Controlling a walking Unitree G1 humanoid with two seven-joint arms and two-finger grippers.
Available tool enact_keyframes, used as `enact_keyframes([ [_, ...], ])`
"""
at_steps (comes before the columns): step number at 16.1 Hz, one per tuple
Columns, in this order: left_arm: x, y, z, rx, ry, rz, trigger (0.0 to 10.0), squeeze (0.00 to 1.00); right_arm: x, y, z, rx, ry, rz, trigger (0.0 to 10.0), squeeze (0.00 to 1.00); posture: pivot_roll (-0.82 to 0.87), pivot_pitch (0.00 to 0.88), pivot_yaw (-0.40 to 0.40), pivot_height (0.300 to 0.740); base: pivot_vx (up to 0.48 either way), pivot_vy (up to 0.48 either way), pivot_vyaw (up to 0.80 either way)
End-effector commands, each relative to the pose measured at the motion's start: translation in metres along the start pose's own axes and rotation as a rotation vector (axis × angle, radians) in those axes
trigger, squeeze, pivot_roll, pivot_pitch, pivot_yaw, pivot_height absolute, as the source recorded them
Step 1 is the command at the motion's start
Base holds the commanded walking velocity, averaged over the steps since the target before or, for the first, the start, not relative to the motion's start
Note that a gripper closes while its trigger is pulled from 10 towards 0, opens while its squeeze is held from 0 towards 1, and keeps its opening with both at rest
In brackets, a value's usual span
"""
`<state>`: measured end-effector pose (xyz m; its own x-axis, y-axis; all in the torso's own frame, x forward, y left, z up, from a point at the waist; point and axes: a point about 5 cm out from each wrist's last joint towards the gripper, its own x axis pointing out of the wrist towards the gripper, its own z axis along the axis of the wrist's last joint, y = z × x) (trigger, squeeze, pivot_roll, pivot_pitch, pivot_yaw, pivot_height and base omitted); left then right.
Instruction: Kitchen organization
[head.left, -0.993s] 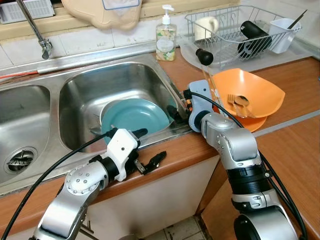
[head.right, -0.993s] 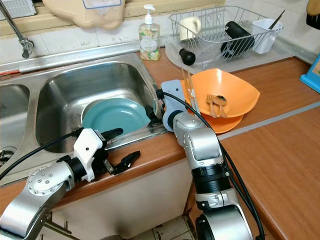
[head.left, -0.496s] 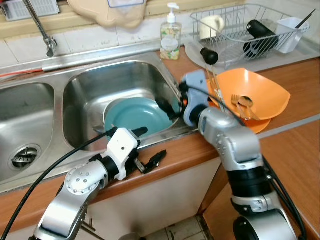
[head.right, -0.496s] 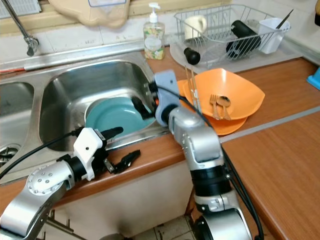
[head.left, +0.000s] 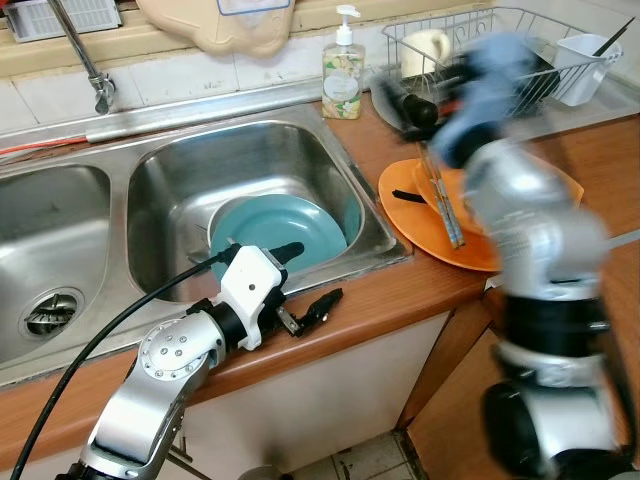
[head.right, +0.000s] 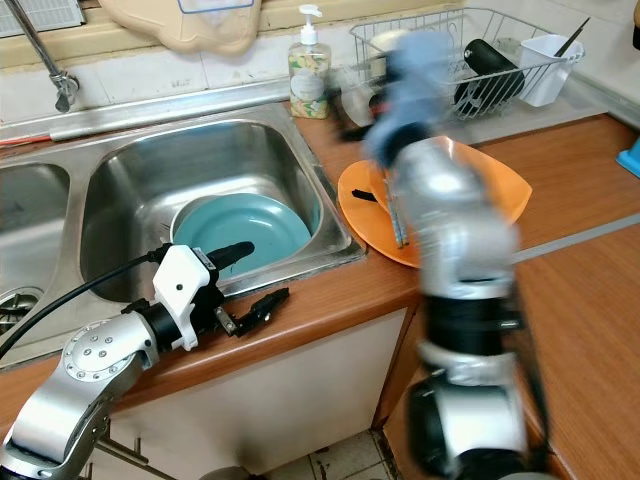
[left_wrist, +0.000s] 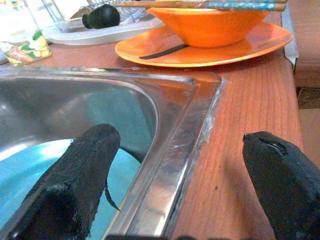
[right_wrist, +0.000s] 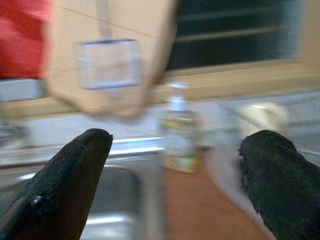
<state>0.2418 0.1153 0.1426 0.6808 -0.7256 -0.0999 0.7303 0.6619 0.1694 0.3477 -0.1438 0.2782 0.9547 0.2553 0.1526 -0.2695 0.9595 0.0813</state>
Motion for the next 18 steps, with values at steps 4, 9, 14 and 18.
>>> enact_keyframes([
  [4,0.002,0.001,0.000,-0.006,-0.011,0.010,10.0,0.82,-0.016,-0.082,0.002,-0.109,0.049,-0.310,10.0,0.00,-0.01,0.000,0.064,0.740,0.000,0.000,0.00],
  [9,0.002,-0.001,0.000,-0.013,-0.014,0.005,10.0,0.82,-0.054,-0.164,-0.016,-0.160,0.184,-0.649,10.0,0.00,-0.03,0.000,0.069,0.740,0.000,0.000,0.00],
  [14,0.003,-0.002,-0.001,-0.017,-0.018,0.006,10.0,0.82,-0.080,-0.193,-0.049,-0.245,0.309,-0.670,10.0,0.00,-0.03,0.000,0.059,0.740,0.000,0.000,0.00],
  [18,0.001,-0.002,-0.002,-0.018,-0.015,0.012,10.0,0.82,-0.091,-0.202,-0.074,-0.284,0.402,-0.619,10.0,0.00,-0.02,0.000,0.055,0.740,0.000,0.000,0.00],
])
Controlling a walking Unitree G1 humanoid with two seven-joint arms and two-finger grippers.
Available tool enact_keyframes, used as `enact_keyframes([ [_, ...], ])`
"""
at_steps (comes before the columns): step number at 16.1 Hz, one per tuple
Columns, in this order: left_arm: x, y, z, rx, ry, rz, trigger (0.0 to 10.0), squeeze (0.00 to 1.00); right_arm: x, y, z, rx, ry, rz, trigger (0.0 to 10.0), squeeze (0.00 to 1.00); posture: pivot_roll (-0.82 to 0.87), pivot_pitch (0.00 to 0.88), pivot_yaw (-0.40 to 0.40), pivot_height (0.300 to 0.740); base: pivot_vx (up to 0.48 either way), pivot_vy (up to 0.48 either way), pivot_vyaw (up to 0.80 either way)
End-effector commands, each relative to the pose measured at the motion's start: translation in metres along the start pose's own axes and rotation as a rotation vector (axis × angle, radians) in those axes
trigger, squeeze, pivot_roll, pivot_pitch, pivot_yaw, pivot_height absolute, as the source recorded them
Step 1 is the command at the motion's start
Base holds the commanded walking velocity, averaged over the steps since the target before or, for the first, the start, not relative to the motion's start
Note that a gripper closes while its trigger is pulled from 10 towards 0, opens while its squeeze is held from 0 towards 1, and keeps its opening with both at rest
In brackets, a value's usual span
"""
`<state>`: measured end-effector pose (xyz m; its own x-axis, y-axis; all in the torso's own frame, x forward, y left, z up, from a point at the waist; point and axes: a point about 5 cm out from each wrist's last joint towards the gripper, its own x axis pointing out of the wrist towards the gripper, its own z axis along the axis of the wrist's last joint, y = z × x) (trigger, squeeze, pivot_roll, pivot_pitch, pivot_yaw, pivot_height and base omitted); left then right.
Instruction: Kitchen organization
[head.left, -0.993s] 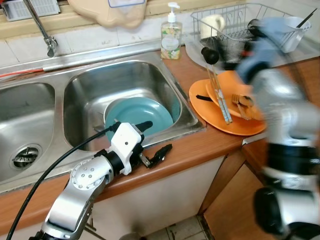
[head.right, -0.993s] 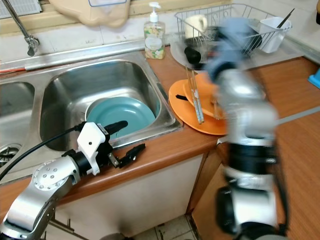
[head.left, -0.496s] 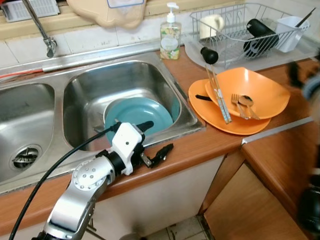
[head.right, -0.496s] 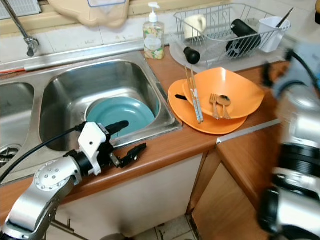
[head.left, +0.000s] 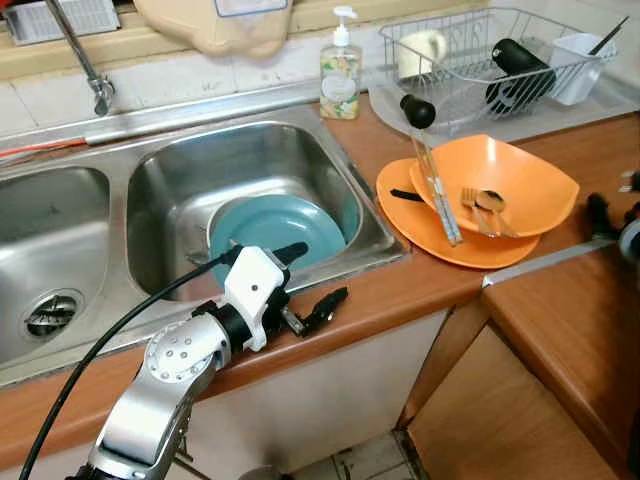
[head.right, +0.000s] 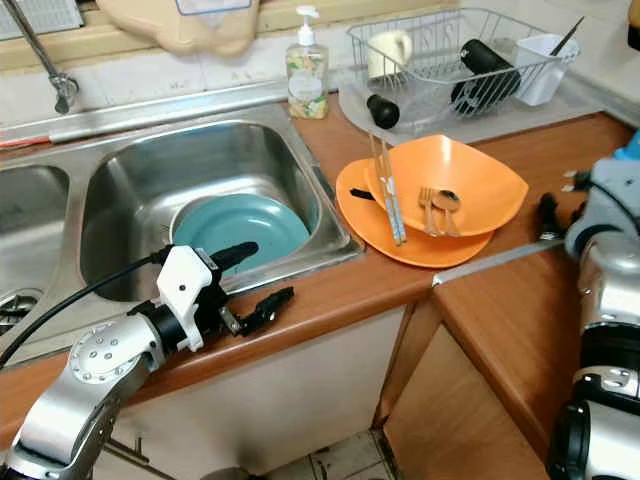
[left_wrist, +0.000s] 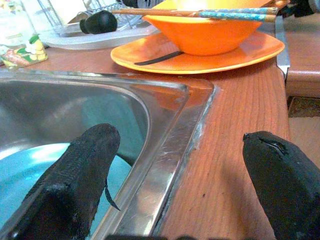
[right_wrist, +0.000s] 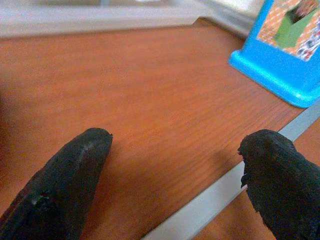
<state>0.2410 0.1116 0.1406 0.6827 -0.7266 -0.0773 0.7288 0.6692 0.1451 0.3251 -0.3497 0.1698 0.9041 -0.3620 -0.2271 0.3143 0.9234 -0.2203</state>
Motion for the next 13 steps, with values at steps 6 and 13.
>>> enact_keyframes([
  [6,-0.001,0.002,-0.001,0.010,0.007,0.007,10.0,0.82,0.001,0.019,-0.011,-0.123,-0.009,0.117,10.0,0.00,-0.02,0.000,0.058,0.740,0.000,0.000,0.00],
  [13,-0.002,-0.002,0.001,-0.011,0.002,-0.038,10.0,0.82,-0.003,0.041,-0.019,-0.103,-0.012,0.216,10.0,0.00,-0.02,0.000,0.063,0.740,0.000,0.000,0.00],
])
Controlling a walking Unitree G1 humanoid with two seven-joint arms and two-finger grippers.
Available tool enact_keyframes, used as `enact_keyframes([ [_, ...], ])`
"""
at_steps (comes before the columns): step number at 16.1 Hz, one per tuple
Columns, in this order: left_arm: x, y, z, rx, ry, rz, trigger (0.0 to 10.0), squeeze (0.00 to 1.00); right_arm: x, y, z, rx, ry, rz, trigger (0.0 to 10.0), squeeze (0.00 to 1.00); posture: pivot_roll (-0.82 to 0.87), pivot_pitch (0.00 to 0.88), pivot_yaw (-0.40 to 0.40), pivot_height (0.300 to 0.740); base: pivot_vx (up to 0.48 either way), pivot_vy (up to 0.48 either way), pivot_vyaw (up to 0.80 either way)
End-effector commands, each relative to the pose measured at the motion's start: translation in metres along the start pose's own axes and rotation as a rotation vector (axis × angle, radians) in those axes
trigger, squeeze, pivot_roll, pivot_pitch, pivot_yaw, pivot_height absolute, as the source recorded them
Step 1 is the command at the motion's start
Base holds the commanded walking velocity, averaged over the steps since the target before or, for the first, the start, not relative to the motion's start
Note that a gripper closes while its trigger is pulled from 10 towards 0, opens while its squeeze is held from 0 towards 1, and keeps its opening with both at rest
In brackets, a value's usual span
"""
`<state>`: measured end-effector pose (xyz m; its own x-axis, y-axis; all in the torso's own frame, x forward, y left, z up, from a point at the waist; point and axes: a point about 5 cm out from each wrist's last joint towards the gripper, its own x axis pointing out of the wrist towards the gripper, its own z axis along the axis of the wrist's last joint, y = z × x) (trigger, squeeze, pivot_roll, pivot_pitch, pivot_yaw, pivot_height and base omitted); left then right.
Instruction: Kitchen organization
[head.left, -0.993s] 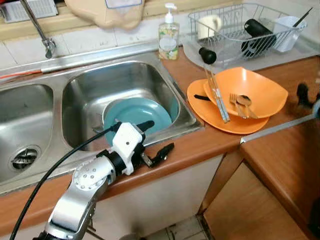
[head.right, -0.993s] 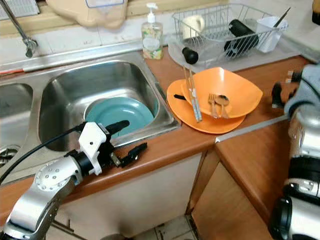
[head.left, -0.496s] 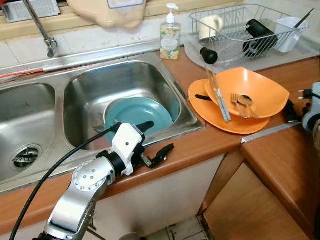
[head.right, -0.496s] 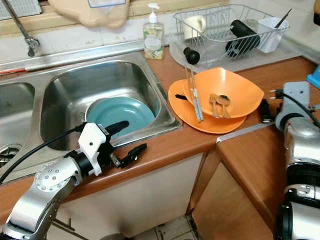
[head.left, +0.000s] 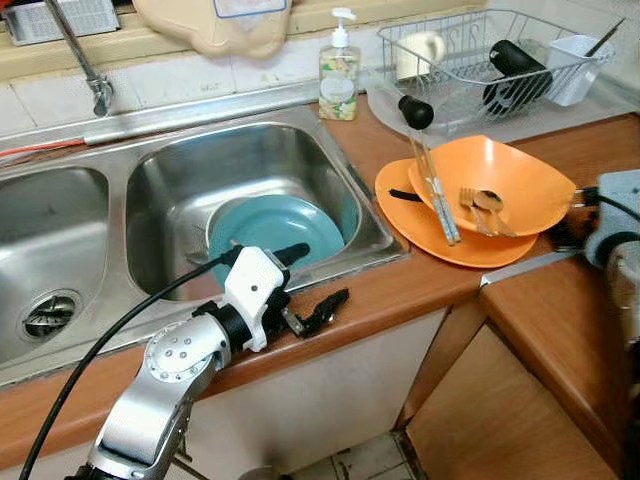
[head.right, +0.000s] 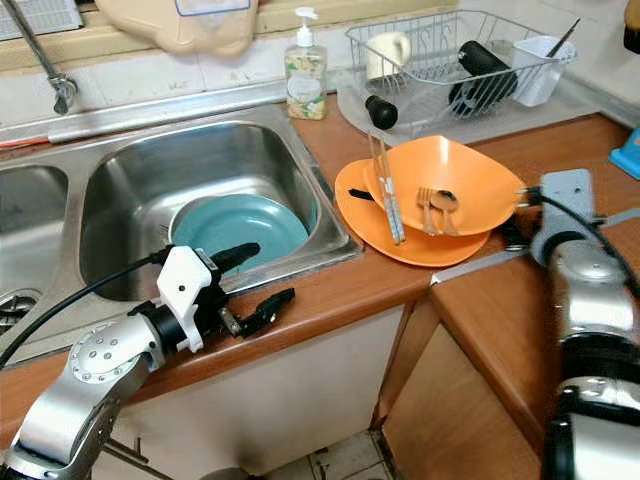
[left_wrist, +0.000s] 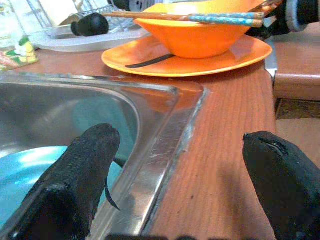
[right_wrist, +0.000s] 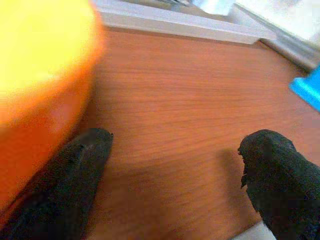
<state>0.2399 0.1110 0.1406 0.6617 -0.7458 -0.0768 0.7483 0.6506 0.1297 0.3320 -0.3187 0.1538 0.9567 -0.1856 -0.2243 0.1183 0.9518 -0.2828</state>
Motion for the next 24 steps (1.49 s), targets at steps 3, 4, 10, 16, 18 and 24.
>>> enact_keyframes([
  [3,-0.003,-0.003,0.001,-0.015,0.007,-0.037,10.0,0.83,-0.002,0.017,-0.007,0.060,0.025,0.069,10.0,0.00,-0.02,0.000,0.066,0.740,0.000,0.000,0.00],
  [4,-0.003,-0.004,0.002,-0.022,0.006,-0.046,10.0,0.82,-0.002,0.020,-0.007,0.081,0.028,0.077,10.0,0.00,-0.01,0.000,0.067,0.740,0.000,0.000,0.00],
  [10,-0.005,-0.004,0.002,-0.023,0.010,-0.060,10.0,0.82,-0.006,0.040,-0.005,0.128,0.030,0.136,10.0,0.00,-0.01,0.000,0.069,0.740,0.000,0.000,0.00],
  [16,-0.006,-0.003,0.002,-0.015,0.019,-0.065,10.0,0.82,-0.007,0.053,0.007,0.171,0.030,0.134,10.0,0.00,-0.01,0.000,0.074,0.740,0.000,0.000,0.00],
  [18,-0.006,-0.004,0.002,-0.014,0.020,-0.066,10.0,0.82,-0.007,0.055,0.009,0.177,0.030,0.135,10.0,0.00,-0.01,0.000,0.073,0.740,0.000,0.000,0.00],
  [24,-0.007,-0.003,0.002,-0.011,0.022,-0.060,10.0,0.82,-0.006,0.067,0.016,0.213,0.044,0.140,10.0,0.00,0.00,0.000,0.071,0.740,0.000,0.000,0.00],
])
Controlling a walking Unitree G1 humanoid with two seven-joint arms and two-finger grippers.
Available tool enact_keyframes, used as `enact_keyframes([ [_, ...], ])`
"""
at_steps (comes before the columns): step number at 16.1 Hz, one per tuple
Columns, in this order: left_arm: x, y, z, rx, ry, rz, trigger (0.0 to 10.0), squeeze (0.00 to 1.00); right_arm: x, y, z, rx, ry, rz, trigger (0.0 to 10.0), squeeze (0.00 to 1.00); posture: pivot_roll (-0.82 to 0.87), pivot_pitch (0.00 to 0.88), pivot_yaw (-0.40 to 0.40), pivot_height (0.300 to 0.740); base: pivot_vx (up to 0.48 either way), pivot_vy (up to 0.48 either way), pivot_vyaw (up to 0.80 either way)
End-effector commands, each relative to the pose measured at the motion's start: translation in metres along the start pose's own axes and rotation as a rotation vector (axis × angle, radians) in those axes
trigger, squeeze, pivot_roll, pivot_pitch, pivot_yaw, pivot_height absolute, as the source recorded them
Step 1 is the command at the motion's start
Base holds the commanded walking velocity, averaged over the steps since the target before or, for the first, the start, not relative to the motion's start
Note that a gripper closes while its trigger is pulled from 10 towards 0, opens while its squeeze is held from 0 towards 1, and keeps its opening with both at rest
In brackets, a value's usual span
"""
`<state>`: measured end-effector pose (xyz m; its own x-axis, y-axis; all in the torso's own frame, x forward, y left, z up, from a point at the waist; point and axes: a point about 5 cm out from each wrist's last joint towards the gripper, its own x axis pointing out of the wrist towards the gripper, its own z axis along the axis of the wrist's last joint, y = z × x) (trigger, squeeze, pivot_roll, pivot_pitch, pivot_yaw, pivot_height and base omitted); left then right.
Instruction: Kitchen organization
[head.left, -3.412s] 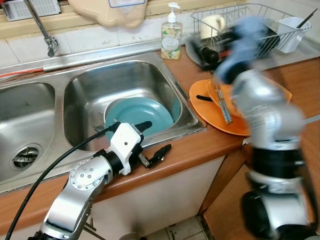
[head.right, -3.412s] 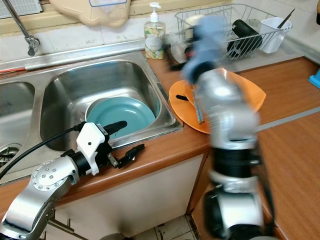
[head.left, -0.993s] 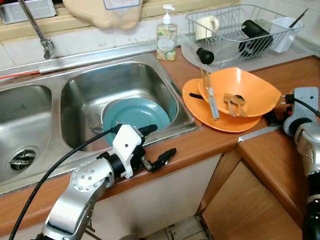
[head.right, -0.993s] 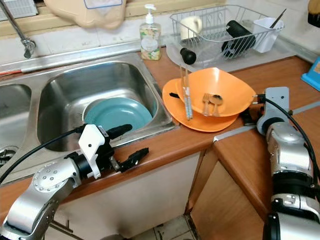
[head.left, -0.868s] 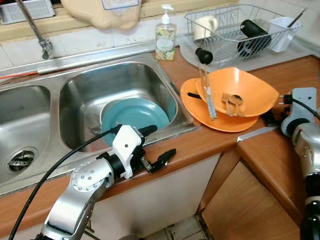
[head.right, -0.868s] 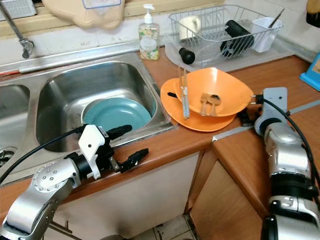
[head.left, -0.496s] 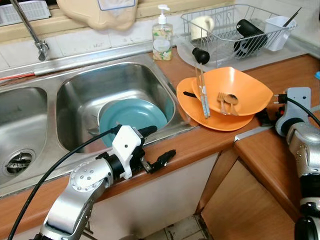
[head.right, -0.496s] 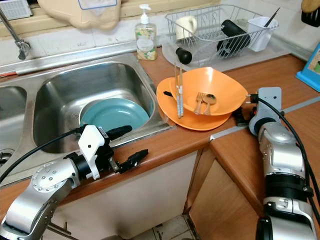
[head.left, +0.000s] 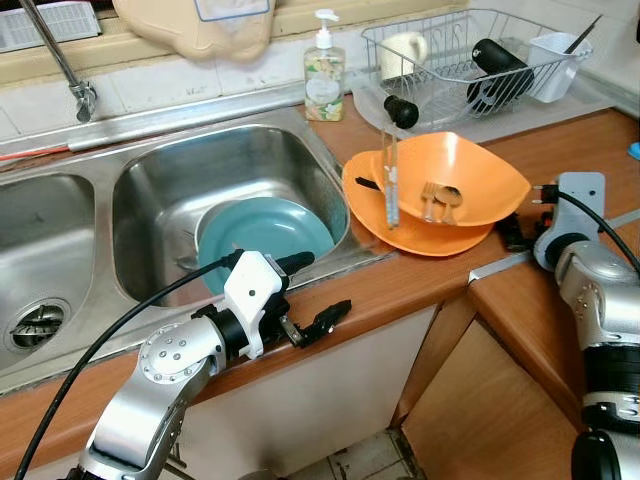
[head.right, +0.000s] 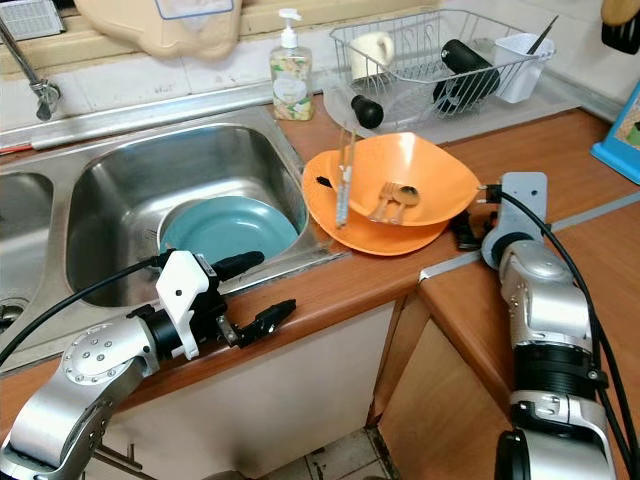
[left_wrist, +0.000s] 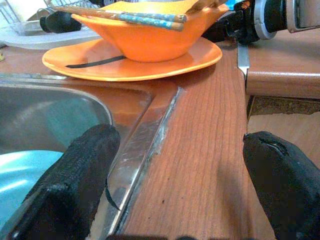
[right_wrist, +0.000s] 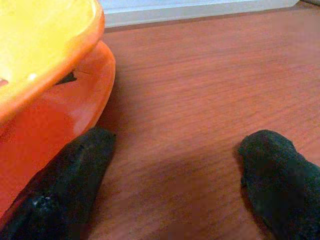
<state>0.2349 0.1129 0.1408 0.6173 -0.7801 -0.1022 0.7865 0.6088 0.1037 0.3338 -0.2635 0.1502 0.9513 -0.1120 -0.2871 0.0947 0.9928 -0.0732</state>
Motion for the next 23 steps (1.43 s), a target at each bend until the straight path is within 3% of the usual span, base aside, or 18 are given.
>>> enact_keyframes([
  [1,-0.002,-0.001,0.002,0.010,0.004,-0.001,10.0,0.82,0.002,0.018,0.005,0.019,-0.003,0.062,10.0,0.00,0.00,0.000,0.071,0.740,0.000,0.000,0.00],
  [13,0.002,0.002,0.004,0.021,-0.008,0.019,10.0,0.81,0.004,0.030,0.013,0.037,0.000,0.050,10.0,0.00,-0.02,0.000,0.071,0.740,0.000,0.000,0.00],
  [19,0.007,0.006,0.004,0.020,-0.021,0.066,10.0,0.81,-0.010,0.016,0.013,0.056,-0.067,-0.010,10.0,0.00,-0.03,0.000,0.074,0.740,0.000,0.000,0.00],
  [23,0.010,0.009,0.004,0.010,-0.036,0.131,10.0,0.72,-0.022,0.008,0.014,0.092,-0.139,-0.118,10.0,0.00,-0.04,0.000,0.068,0.740,0.000,0.000,0.00],
])
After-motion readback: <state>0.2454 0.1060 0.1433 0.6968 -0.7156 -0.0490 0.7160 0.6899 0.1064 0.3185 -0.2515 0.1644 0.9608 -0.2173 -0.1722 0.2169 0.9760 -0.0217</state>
